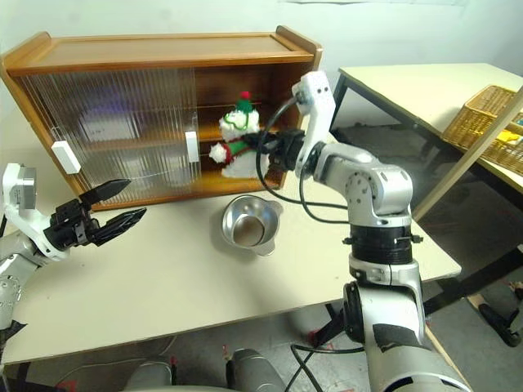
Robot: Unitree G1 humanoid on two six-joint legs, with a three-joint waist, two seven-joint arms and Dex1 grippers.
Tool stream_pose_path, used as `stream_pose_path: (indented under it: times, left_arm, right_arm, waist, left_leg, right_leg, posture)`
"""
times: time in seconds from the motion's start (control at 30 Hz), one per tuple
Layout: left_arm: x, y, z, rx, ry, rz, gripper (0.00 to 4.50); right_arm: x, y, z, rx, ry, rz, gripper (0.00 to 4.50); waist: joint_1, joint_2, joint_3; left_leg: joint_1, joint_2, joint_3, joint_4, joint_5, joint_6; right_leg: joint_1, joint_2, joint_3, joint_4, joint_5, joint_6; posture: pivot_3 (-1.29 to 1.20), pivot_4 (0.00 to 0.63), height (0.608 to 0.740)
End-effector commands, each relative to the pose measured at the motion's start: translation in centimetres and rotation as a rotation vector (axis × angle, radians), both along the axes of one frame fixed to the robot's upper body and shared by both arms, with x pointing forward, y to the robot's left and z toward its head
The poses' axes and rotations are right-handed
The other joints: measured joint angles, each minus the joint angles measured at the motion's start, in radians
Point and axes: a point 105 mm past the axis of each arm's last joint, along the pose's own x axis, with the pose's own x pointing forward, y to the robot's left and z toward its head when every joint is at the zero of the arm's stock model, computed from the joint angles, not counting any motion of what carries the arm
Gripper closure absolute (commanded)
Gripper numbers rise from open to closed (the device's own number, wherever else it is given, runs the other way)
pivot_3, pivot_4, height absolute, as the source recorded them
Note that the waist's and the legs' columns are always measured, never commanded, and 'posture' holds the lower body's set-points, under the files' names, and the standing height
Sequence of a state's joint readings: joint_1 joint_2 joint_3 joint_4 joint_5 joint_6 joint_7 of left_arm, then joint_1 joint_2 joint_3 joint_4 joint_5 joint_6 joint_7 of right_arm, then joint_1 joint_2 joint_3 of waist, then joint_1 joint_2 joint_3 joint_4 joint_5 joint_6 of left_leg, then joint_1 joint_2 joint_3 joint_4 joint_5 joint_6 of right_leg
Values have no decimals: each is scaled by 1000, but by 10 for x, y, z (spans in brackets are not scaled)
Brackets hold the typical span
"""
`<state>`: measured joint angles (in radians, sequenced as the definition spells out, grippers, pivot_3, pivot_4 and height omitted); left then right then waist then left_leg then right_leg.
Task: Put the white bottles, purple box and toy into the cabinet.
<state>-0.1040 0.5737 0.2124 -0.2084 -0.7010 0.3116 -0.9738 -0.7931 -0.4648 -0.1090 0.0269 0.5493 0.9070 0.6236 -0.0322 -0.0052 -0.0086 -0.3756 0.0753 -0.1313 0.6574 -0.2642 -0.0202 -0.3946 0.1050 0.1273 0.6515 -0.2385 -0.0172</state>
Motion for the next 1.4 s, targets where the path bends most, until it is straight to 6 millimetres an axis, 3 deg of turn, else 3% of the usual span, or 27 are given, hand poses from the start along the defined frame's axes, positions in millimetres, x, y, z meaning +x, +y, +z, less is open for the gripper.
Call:
stream_pose_path:
  times: [0.03,0.33,0.6,0.87,1.4]
  left_arm:
    - [1,-5,-1,14,-2,-7,0]
    - [1,-2,0,17,-3,2,0]
    - [-1,1,-1,19,-2,13,0]
    - [-2,0,-2,15,-2,16,0]
    - [-4,0,-1,15,-4,26,0]
  right_arm:
    - [15,-11,5,-7,-32,-47,4489]
    - [55,-17,7,-8,-78,-115,4489]
    - [79,-13,25,23,-137,-149,4489]
    - [91,-12,23,20,-155,-199,4489]
    - [101,5,17,34,-164,-271,4489]
  waist:
    - [0,0,0]
    - [-1,1,0]
    - [1,2,1]
    - [3,2,1]
    - [3,3,1]
  left_leg:
    - [0,0,0,0,0,0]
    - [-1,1,0,-1,0,0]
    - [-1,3,-1,-4,0,1]
    - [-5,4,-4,-4,0,1]
    - [-5,8,-4,-6,0,1]
  right_leg:
    - [0,0,0,0,0,0]
    - [-4,-1,1,0,3,-2]
    - [-6,-1,2,0,7,-7]
    - [-9,-5,4,0,10,-16]
    - [-9,-4,2,0,12,-15]
  posture:
    - [-49,0,740]
    - [-33,0,740]
    - [-19,0,740]
    - [-17,0,740]
    - [2,0,740]
